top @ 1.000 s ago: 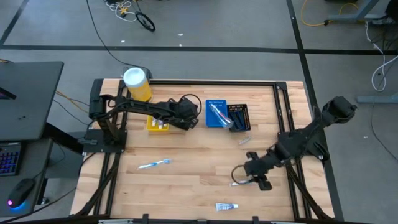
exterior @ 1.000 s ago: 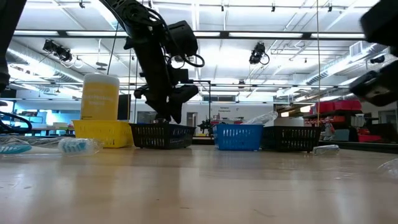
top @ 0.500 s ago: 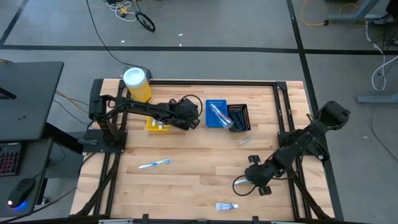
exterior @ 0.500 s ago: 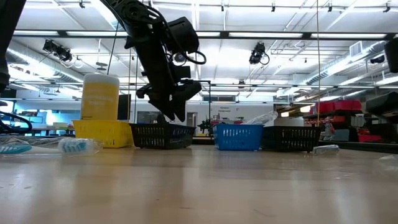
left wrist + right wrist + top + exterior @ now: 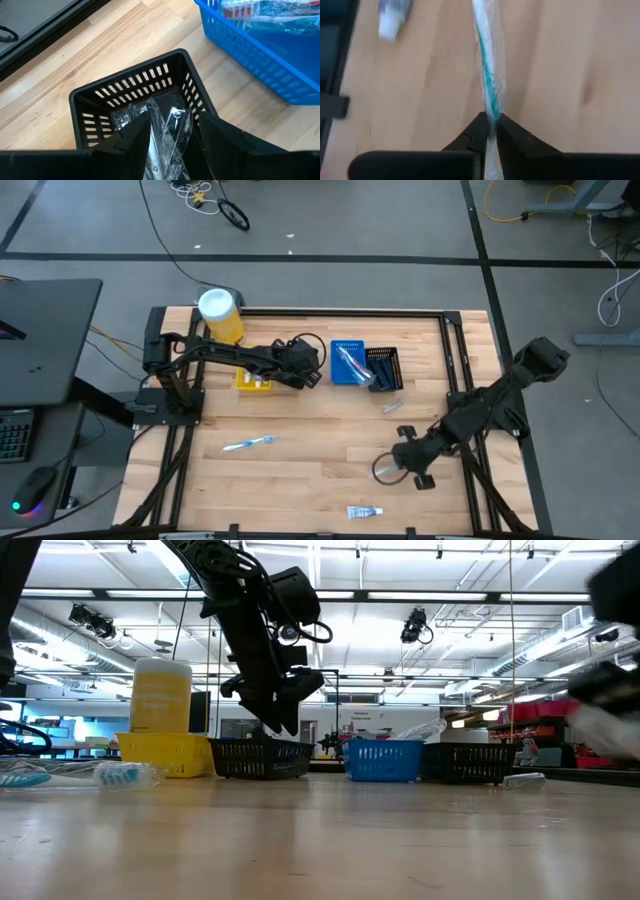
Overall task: Pick & Place Travel size toiletries
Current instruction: Put the green toothbrush into the blue bin, then put the white toothpaste into the yellow bin
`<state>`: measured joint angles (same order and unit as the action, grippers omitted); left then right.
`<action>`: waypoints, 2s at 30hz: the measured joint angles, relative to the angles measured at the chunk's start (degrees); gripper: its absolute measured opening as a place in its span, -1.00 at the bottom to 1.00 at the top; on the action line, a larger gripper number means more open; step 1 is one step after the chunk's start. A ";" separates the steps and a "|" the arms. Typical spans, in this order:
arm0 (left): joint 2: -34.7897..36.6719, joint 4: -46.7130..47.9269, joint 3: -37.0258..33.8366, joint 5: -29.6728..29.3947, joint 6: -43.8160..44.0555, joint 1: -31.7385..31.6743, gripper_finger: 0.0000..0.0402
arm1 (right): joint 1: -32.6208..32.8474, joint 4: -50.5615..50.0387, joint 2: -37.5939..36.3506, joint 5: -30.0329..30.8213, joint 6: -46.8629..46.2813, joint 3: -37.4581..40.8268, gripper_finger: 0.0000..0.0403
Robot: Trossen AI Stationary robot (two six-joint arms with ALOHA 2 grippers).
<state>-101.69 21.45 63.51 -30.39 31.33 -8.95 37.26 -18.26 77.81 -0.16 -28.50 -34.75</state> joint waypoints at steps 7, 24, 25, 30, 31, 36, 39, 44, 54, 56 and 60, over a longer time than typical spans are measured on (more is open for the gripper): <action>0.00 -1.29 -0.02 0.01 -0.31 0.13 -0.11 | -8.20 -0.38 -10.19 13.39 5.58 -1.57 -0.83; 0.00 -2.26 -0.02 -0.60 -3.67 0.20 -0.11 | -47.29 3.60 -10.39 2.02 -8.55 -8.50 -0.83; 0.01 -2.67 -0.02 -0.73 -4.26 0.20 -0.11 | -48.40 1.39 -8.73 1.44 -8.22 -9.93 -0.83; 0.01 -8.30 -0.02 -0.98 -6.12 0.04 -0.11 | -53.32 -5.59 2.27 0.12 -1.95 -17.49 -0.83; 0.02 -9.34 -0.02 -0.74 -6.45 0.00 -0.11 | -54.24 -6.40 4.38 -1.21 -0.82 -18.69 -0.83; 0.02 -9.45 -0.02 -0.01 -8.17 -0.04 -0.11 | -57.90 -10.34 11.98 -7.10 2.25 -22.89 -0.83; 0.02 -8.51 -0.02 0.00 -8.70 -0.03 -0.11 | -59.42 -11.51 14.11 -9.25 2.50 -24.20 -0.83; 0.02 -8.48 -0.02 0.00 -8.70 -0.04 -0.11 | -60.95 -11.50 14.46 -9.47 5.69 -24.86 -0.77; 0.02 -8.50 -0.02 0.00 -8.70 -0.04 -0.11 | -61.62 -10.76 14.42 -9.45 6.96 -24.86 -0.51; 0.02 -8.50 -0.02 0.00 -8.70 -0.04 -0.11 | -61.62 -11.87 14.30 -9.45 6.96 -25.76 -0.48; 0.02 -8.50 -0.02 0.02 -9.53 -0.04 -0.11 | -61.62 -15.84 13.76 -9.41 7.13 -30.11 -0.47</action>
<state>-101.67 12.95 63.48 -30.37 21.80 -8.99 -24.36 -34.10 91.57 -9.56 -21.38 -64.86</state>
